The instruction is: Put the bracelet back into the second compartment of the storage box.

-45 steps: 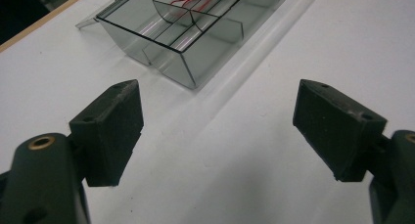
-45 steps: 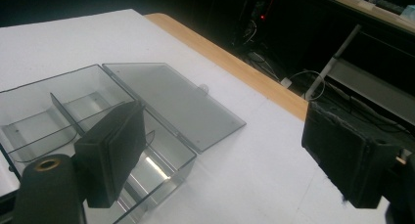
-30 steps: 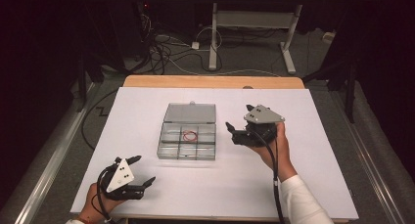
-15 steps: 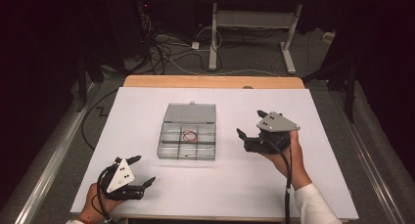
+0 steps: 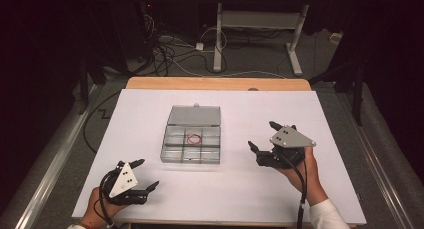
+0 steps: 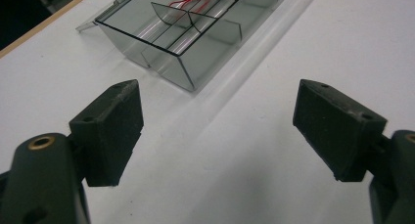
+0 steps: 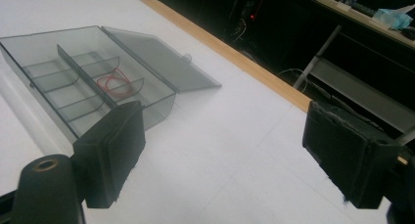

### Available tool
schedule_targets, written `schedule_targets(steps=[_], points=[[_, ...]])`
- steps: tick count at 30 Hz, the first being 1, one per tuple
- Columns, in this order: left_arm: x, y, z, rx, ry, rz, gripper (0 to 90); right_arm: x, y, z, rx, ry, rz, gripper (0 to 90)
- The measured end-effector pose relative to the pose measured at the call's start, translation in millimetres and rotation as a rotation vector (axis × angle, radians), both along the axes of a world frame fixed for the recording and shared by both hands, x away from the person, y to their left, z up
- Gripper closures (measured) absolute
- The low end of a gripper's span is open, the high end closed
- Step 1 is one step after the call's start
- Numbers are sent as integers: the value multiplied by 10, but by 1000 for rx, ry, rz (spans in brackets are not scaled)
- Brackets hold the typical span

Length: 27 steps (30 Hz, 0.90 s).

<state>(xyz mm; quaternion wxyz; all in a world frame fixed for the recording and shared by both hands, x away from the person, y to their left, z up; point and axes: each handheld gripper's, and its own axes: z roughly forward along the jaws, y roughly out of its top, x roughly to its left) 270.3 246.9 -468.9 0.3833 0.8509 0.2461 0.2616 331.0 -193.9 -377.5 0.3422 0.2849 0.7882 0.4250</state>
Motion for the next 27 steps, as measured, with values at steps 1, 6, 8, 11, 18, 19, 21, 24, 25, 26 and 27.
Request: schedule_targets(steps=[1, 6, 8, 11, 18, 19, 21, 24, 25, 26, 27], points=[[0, 0, 0, 0, 0, 0, 183, -15, -8, -12, -4, -4, 0, 167], [0, -1, 0, 1, 0, -1, 183, -93, -56, -84, -10, -3, 4, 167], [0, -2, -2, 1, 1, -2, 183, -125, -80, -113, -9, -3, 5, 167], [-2, -4, -3, 3, 0, -2, 183, -172, -120, -152, -11, -7, 4, 166], [-3, 0, -2, 6, -1, -2, 183, -298, -239, -234, -4, -20, 5, 166], [-4, 0, -2, 6, -2, -3, 183, -315, -261, -243, 1, -25, 8, 166], [-5, 1, -1, 9, -1, -4, 183, -346, -304, -257, 6, -30, 6, 166], [-6, 0, -2, 13, -3, -5, 183, -388, -370, -276, 18, -36, 3, 166], [-7, 0, -2, 13, -4, -5, 183, -404, -393, -282, 20, -41, 2, 166], [-8, -1, -2, 13, -5, -5, 183, -420, -416, -287, 25, -42, 0, 166], [-8, -1, -3, 14, -5, -6, 183, -428, -433, -291, 25, -44, 1, 166]])
